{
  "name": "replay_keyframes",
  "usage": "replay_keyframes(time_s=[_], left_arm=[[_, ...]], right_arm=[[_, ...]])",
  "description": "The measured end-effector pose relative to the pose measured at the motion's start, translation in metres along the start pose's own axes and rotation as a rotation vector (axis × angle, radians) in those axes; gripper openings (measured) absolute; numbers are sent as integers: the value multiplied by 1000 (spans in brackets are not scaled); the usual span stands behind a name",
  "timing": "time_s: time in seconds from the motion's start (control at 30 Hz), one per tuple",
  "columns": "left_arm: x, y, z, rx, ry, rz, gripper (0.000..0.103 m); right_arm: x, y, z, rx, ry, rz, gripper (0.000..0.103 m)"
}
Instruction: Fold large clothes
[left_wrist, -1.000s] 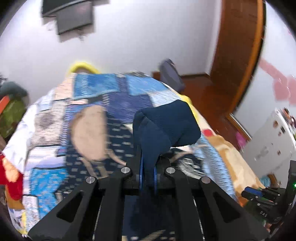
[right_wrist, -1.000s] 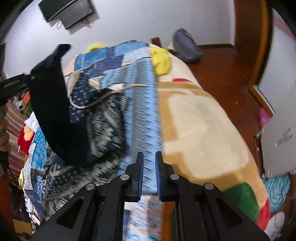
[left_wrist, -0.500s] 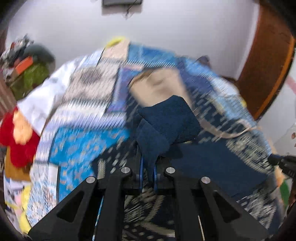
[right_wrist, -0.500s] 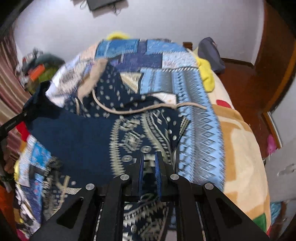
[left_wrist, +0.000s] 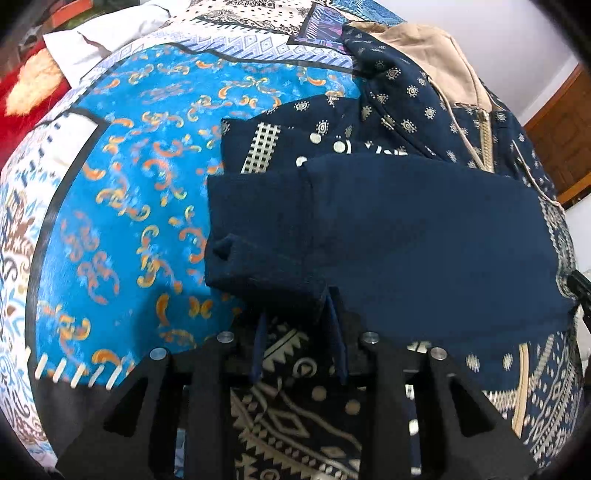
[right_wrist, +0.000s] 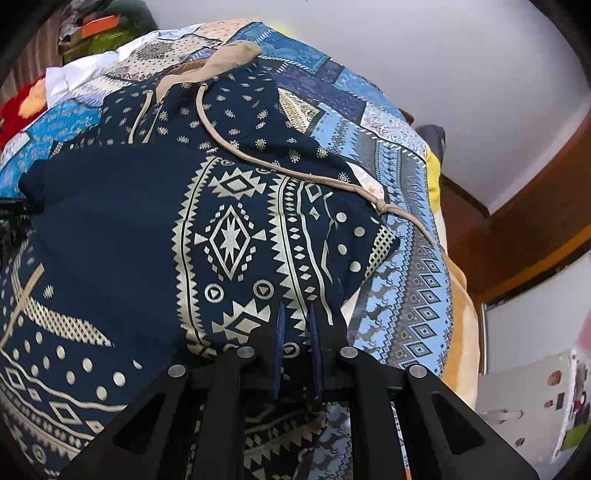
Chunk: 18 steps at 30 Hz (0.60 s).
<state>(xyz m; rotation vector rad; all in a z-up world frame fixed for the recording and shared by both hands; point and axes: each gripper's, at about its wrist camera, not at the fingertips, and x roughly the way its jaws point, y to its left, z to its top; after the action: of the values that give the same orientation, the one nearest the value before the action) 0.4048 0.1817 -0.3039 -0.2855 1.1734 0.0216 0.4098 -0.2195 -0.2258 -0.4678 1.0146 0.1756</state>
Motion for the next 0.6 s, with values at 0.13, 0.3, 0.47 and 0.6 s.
replay_keyframes(time_s=[0.13,0.3,0.47,0.6], left_arm=[[-1,-1,-10,48,5,98,57],[-7,7,-22,28,9,110,62],[-28,7,-35,76,-2,179,62],[-56,-4,-36,124,-33,219,62]], right_arm=[[-4,-12,-9,46,1,24,8],[-8,-33,-22,123,17,-85,103],[-16,-66,-42,235,43,33,102],[-36,-76,-39,267,18,61,102]])
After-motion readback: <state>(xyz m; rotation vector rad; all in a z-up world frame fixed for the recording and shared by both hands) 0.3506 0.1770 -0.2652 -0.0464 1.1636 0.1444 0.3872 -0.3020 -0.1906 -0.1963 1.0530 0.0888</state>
